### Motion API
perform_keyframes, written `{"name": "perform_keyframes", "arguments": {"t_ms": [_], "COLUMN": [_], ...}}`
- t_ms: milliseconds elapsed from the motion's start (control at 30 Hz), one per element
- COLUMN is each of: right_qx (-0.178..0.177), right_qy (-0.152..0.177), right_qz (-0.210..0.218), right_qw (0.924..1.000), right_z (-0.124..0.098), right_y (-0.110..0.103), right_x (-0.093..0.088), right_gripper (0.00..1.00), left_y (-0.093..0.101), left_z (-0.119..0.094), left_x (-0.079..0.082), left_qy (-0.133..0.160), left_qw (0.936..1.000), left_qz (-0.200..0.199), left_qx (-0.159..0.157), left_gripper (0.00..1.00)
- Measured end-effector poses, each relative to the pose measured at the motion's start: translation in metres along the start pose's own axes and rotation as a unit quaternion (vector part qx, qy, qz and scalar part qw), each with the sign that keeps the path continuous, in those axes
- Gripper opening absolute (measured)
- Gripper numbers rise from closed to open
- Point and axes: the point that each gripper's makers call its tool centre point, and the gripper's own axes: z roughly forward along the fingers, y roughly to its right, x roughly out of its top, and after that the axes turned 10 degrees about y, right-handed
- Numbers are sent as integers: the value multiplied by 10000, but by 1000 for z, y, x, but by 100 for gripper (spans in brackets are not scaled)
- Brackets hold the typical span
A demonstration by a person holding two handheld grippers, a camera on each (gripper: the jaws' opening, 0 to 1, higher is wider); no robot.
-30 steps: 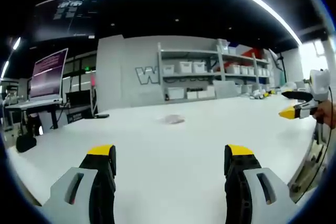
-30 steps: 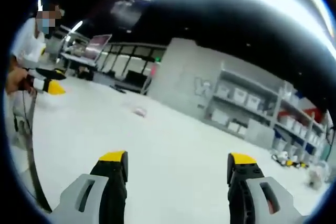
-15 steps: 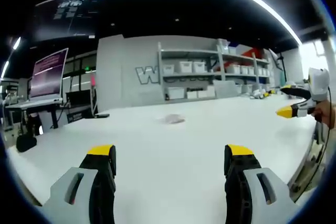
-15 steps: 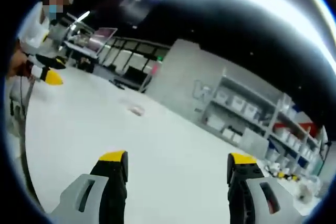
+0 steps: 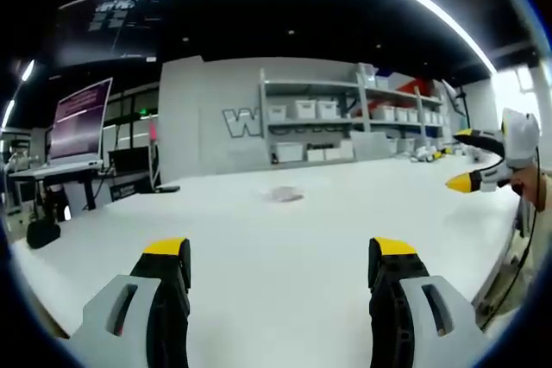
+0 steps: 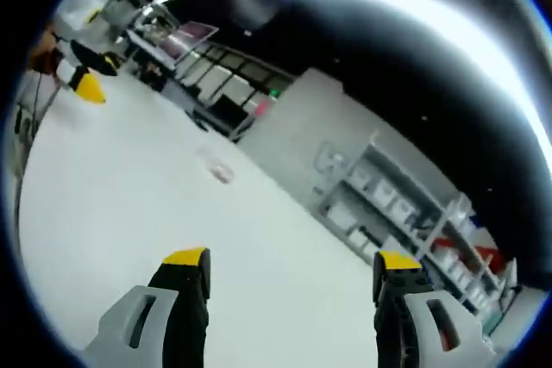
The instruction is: Open the resealable bag by pulling the two sides of the seal apart until the entire bag opening is separated and visibly accessible.
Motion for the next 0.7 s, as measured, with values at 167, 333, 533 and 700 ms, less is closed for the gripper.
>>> {"name": "perform_keyframes", "arguments": {"t_ms": [167, 333, 533, 700], "right_qx": [14, 79, 237, 382], "right_qy": [80, 124, 122, 121], "right_qz": [-207, -315, -475, -668], "right_qw": [9998, 9994, 9985, 9970], "right_z": [3, 9, 17, 24], "right_y": [2, 0, -6, -11], "right_x": [4, 8, 8, 9], "right_gripper": [77, 77, 77, 77], "left_y": [1, 1, 0, 0], "left_z": [0, -1, -2, -2], "left_x": [0, 0, 0, 0], "left_qy": [0, -4, 1, 7], "left_qw": [10000, 10000, 10000, 10000], "left_qz": [6, 2, -8, -19], "left_qx": [-9, -7, 4, 7], "left_gripper": [84, 84, 84, 84]}}
